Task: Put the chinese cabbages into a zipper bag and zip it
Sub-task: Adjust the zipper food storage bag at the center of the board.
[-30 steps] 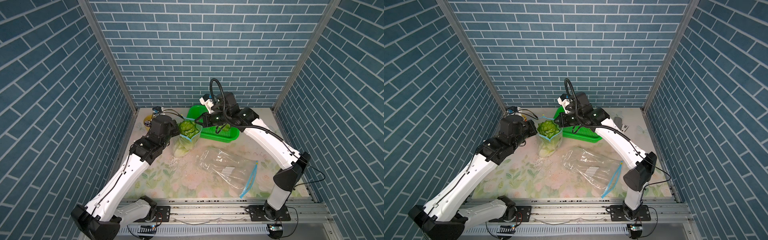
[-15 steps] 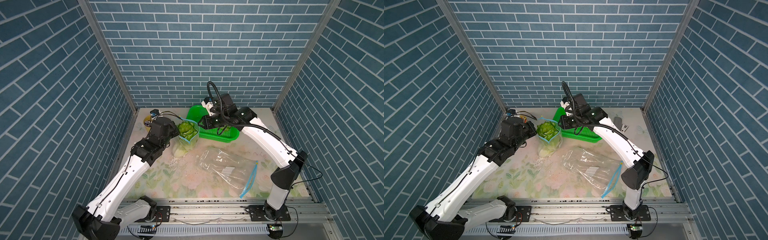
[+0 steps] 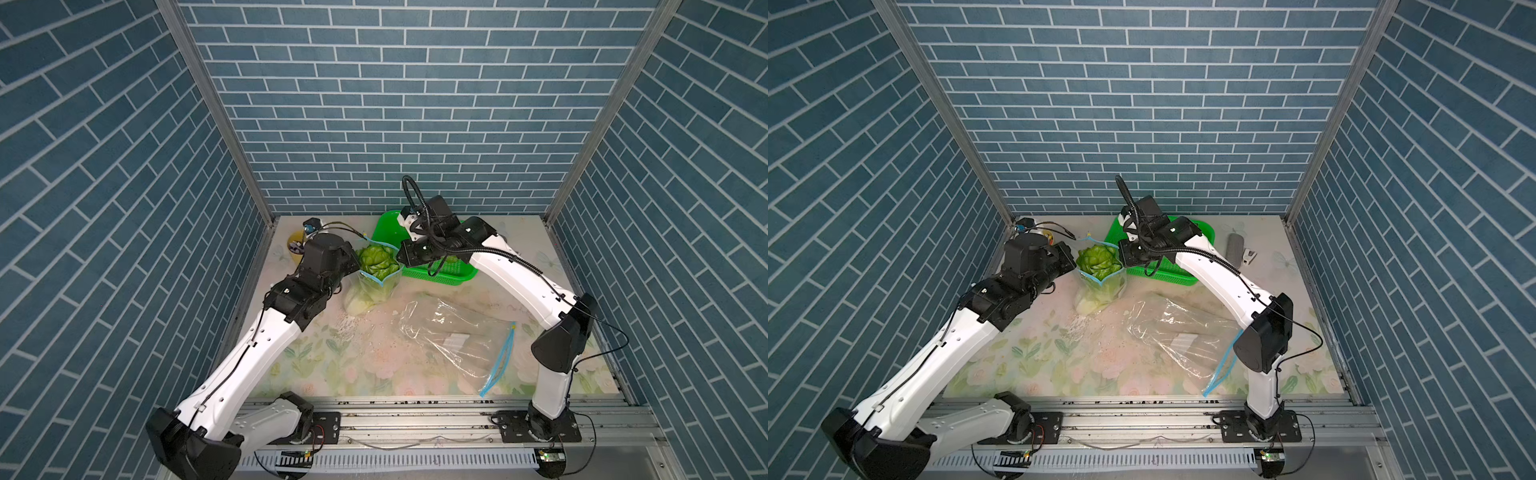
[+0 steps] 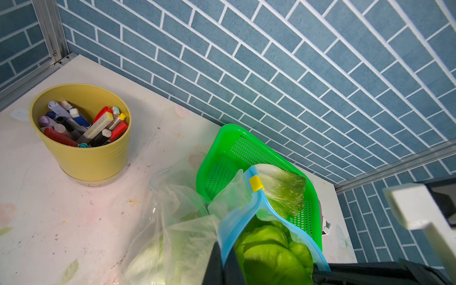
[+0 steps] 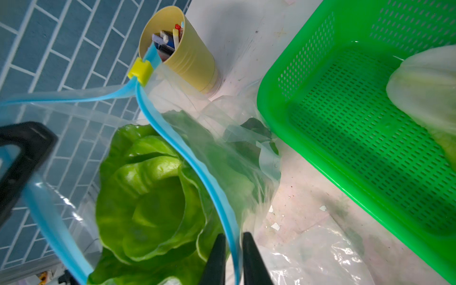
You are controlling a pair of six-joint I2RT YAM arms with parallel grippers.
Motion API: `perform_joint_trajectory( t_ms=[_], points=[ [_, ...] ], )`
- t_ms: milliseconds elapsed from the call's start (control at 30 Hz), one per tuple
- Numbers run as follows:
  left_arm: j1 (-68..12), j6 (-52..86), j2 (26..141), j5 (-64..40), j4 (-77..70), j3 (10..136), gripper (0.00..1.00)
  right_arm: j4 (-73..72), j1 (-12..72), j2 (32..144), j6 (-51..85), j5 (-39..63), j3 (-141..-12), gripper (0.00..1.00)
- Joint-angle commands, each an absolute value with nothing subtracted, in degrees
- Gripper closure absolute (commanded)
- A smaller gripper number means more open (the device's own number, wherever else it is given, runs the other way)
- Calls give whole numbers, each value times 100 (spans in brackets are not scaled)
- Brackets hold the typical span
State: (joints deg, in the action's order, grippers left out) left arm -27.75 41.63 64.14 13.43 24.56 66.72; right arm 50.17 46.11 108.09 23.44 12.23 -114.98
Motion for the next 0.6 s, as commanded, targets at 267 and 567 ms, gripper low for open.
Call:
perform_joint_trajectory(
  t_ms=[267, 567],
  points=[
    [-2747, 3947, 6206, 1011, 2918, 7291, 100, 5344, 4637, 11204, 1321, 1449, -13389, 100],
    [-2771, 4429, 6149, 1184, 2802, 7107, 100, 5673, 4658, 11955, 820, 1893, -14663, 100]
  ],
)
